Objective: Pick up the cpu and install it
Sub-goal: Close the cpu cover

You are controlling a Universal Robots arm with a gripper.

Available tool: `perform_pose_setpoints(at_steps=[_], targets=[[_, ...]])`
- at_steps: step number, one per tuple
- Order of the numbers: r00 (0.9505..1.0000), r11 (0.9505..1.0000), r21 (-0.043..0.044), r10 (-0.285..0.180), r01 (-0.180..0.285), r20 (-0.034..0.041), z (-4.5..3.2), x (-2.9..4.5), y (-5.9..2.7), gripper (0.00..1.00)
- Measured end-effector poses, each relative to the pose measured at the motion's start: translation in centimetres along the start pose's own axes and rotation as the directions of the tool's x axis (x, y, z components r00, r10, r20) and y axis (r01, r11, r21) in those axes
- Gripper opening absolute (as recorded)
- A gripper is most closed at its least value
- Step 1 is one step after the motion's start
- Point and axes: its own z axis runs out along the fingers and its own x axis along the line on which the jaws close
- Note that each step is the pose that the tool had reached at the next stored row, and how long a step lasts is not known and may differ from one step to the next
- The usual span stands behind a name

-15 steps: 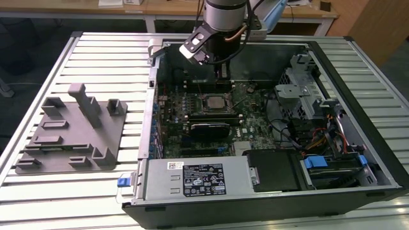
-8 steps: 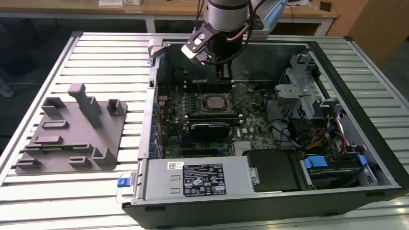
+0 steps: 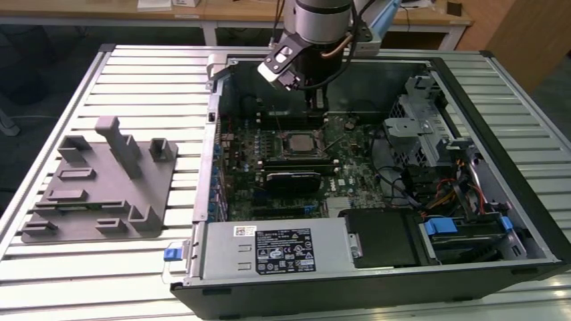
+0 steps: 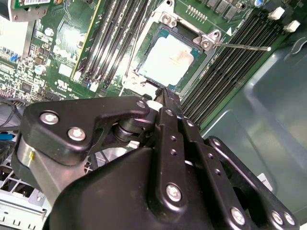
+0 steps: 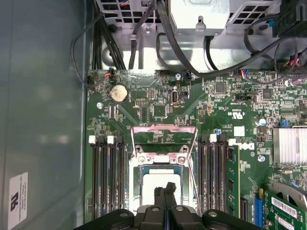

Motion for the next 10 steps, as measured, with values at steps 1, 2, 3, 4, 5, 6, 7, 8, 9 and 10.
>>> perform_pose_setpoints(at_steps=[1, 2, 3, 4, 5, 6, 7, 8, 9, 10], targets=[[1.0, 1.0, 0.0, 0.0, 0.0, 0.0, 0.01, 0.0, 0.08, 0.11], [1.0, 1.0, 0.0, 0.0, 0.0, 0.0, 0.01, 0.0, 0.17, 0.11], [1.0, 1.0, 0.0, 0.0, 0.0, 0.0, 0.01, 0.01, 0.27, 0.11], [1.0, 1.0, 0.0, 0.0, 0.0, 0.0, 0.02, 0.01, 0.38, 0.11], [1.0, 1.0, 0.0, 0.0, 0.0, 0.0, 0.02, 0.01, 0.49, 0.11], [1.0, 1.0, 0.0, 0.0, 0.0, -0.0001, 0.03, 0.01, 0.59, 0.11], [1.0, 1.0, 0.0, 0.0, 0.0, 0.0, 0.03, 0.01, 0.68, 0.11], [1.0, 1.0, 0.0, 0.0, 0.0, 0.0, 0.04, 0.01, 0.77, 0.11], [1.0, 1.0, 0.0, 0.0, 0.0, 0.0, 0.04, 0.01, 0.87, 0.11], [1.0, 1.0, -0.0001, 0.0, 0.0, 0.0, 0.05, 0.02, 0.97, 0.11]])
